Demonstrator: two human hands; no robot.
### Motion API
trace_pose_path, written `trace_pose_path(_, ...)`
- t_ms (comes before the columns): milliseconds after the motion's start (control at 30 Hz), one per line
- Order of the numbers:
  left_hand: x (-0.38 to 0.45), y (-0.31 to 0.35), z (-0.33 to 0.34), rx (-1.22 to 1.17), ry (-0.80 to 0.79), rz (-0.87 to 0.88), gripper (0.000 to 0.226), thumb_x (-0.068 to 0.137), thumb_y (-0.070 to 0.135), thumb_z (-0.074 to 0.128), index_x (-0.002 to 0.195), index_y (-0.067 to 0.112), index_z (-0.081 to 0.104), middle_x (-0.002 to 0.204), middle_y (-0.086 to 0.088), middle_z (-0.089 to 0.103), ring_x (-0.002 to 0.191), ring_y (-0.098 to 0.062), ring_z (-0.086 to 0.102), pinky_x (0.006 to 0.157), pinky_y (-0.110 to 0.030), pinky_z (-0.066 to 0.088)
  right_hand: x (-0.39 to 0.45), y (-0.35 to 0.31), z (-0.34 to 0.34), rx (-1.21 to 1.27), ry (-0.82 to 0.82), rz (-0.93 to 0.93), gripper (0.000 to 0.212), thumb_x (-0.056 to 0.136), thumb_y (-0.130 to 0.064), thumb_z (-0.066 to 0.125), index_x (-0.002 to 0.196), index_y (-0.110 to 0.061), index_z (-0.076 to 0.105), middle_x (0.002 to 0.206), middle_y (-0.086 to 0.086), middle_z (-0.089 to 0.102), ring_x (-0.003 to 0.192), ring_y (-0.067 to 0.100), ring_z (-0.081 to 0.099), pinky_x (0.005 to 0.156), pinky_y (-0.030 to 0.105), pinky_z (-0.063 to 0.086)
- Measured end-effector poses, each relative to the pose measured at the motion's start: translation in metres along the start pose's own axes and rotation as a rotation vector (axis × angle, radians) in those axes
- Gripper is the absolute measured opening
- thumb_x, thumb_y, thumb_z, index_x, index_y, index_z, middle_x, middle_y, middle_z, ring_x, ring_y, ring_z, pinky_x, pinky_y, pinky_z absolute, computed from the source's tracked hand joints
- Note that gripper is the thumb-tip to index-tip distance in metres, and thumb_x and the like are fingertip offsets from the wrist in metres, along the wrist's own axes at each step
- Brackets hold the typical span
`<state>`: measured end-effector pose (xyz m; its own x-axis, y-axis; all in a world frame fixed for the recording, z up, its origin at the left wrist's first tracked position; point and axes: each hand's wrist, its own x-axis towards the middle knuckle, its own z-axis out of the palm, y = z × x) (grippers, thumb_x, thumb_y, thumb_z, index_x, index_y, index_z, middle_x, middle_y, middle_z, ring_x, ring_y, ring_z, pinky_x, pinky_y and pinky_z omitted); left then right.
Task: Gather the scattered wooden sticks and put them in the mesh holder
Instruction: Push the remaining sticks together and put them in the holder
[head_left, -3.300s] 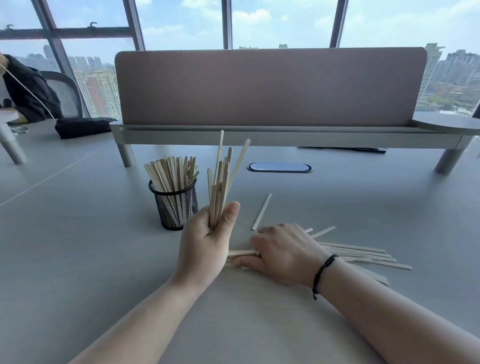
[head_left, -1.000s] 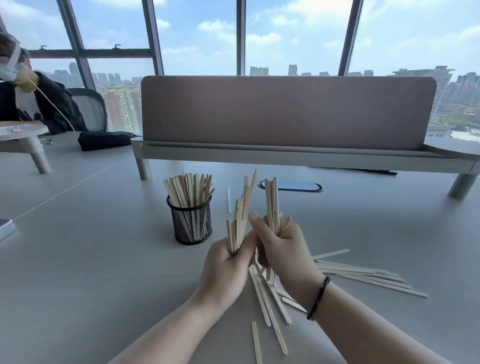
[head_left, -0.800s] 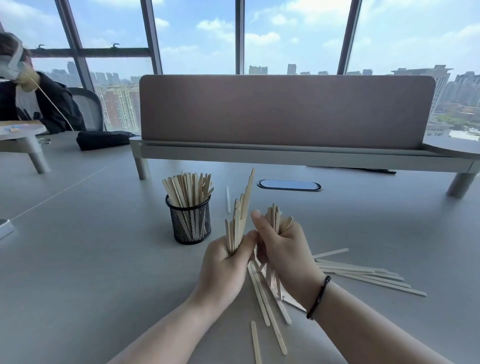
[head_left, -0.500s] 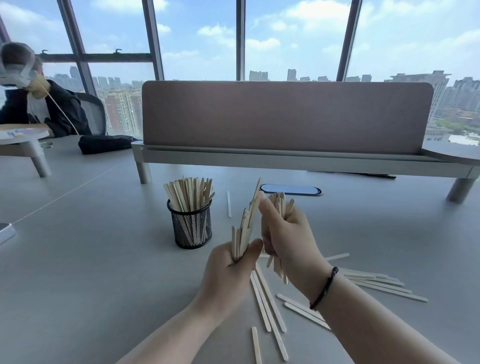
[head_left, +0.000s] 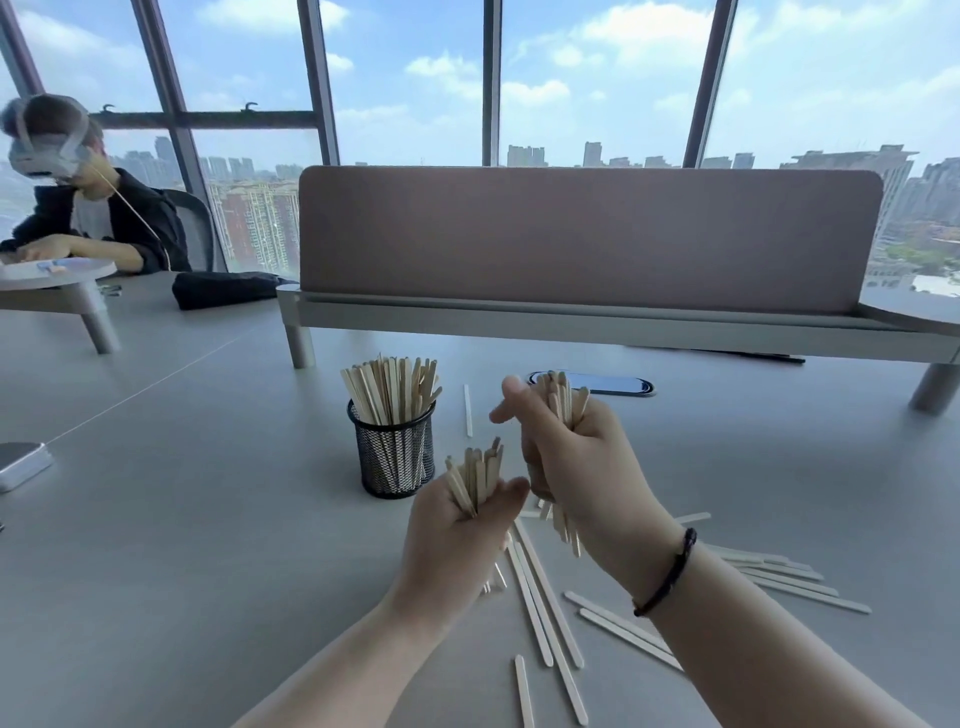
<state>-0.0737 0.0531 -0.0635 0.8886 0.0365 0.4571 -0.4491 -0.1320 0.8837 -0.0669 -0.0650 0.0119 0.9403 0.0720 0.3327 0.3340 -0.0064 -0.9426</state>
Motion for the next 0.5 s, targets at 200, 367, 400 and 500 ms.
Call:
trace_pose_path(200, -0.002, 0.006, 0.003, 0.062, 0.048, -0.002, 0.057, 0.087, 0.031, 0.065, 0.055, -0.002, 0.032, 0.05, -0.03, 0.033, 0.045, -0.035, 0.03, 0.048, -0.045, 0.031, 0.004, 0.024, -0.014, 0.064, 0.113, 0.078, 0.054, 0.091, -0.029, 0.068, 0.053, -0.007, 0.035, 0.048, 0.003, 0.032, 0.041, 0.017, 0.025, 0.046, 0.026, 0.025)
trace_pose_path(367, 0.0, 0.008, -0.001, 0.028, 0.137, -0.032, 0.058, 0.089, 0.036, 0.064, 0.056, 0.004, 0.028, 0.051, -0.026, 0.027, 0.046, -0.029, 0.023, 0.046, -0.042, 0.025, 0.002, 0.048, -0.011, 0.023, 0.124, 0.106, 0.058, 0.089, -0.029, 0.07, 0.058, 0.0, 0.031, 0.049, 0.008, 0.031, 0.046, 0.018, 0.026, 0.05, 0.033, 0.024)
trace_pose_path(400, 0.001, 0.008, 0.001, 0.007, 0.145, -0.032, 0.059, 0.089, 0.04, 0.062, 0.058, 0.004, 0.027, 0.052, -0.024, 0.025, 0.047, -0.027, 0.023, 0.047, -0.041, 0.023, 0.001, 0.05, -0.012, 0.006, 0.117, 0.102, 0.059, 0.089, -0.029, 0.07, 0.057, -0.001, 0.029, 0.05, 0.009, 0.03, 0.046, 0.018, 0.025, 0.05, 0.033, 0.023)
trace_pose_path(500, 0.004, 0.003, -0.002, -0.029, 0.137, -0.051, 0.059, 0.09, 0.048, 0.059, 0.061, 0.006, 0.028, 0.053, -0.02, 0.024, 0.049, -0.026, 0.022, 0.048, -0.04, 0.021, 0.001, 0.046, -0.005, -0.058, 0.115, 0.116, 0.062, 0.09, -0.033, 0.067, 0.056, 0.001, 0.028, 0.052, 0.011, 0.026, 0.046, 0.018, 0.022, 0.05, 0.029, 0.024)
